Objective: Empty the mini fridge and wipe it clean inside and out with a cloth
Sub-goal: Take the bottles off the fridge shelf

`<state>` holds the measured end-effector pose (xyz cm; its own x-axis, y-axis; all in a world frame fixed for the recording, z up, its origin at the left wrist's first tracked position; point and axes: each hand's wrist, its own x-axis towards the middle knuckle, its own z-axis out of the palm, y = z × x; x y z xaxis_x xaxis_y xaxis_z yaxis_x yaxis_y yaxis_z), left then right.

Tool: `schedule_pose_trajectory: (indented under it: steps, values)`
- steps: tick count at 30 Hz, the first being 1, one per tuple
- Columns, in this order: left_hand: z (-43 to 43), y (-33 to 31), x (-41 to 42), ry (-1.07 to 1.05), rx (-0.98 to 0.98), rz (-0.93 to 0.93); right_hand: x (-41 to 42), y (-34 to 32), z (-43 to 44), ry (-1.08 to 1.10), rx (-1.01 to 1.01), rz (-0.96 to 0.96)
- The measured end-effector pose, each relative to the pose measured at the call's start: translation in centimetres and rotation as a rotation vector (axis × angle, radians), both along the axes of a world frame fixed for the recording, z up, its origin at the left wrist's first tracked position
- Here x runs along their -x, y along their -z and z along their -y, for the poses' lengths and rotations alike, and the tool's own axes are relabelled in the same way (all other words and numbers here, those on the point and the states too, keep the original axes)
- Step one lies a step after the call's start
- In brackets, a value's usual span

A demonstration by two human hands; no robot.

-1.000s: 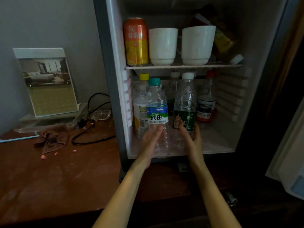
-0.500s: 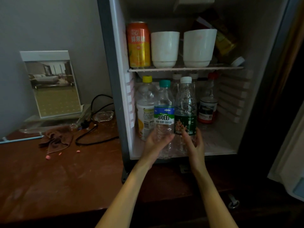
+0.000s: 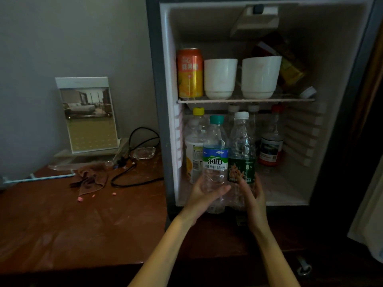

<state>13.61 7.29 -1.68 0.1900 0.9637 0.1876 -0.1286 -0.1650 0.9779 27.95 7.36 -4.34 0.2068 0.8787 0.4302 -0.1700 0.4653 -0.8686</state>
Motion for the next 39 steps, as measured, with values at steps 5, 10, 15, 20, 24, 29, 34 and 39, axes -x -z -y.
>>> schedule_pose_trajectory:
  steps: [5, 10, 15, 20, 24, 29, 34, 39]
  values:
    - [1.4, 0.0, 1.2, 0.002, -0.016, -0.041, 1.1, 0.7, 1.1, -0.043, 0.034, -0.062]
    - [3.0, -0.5, 2.5, -0.047, -0.072, -0.053, 2.4, 0.7, 1.6, -0.083, 0.077, -0.082]
    - [4.6, -1.1, 4.2, -0.156, -0.139, -0.039, 4.4, -0.3, 2.4, -0.154, 0.09, -0.088]
    - [7.2, -1.5, 6.6, -0.25, -0.144, -0.043, 6.8, -1.3, 4.1, -0.232, 0.017, -0.067]
    - [10.2, -1.7, 9.1, -0.343, -0.155, -0.035, 9.6, -1.2, 5.7, -0.335, 0.014, -0.075]
    - [15.3, -1.4, 13.1, -0.465, -0.164, -0.029, 14.5, -1.6, 8.6, -0.5, 0.008, -0.023]
    - [21.1, -0.9, 18.3, -0.622, -0.182, -0.052, 20.6, -1.4, 12.8, -0.647, -0.024, 0.002]
    - [27.1, -0.3, 23.0, -0.796, -0.184, -0.107, 26.7, -0.8, 17.2, -0.787, -0.017, 0.032]
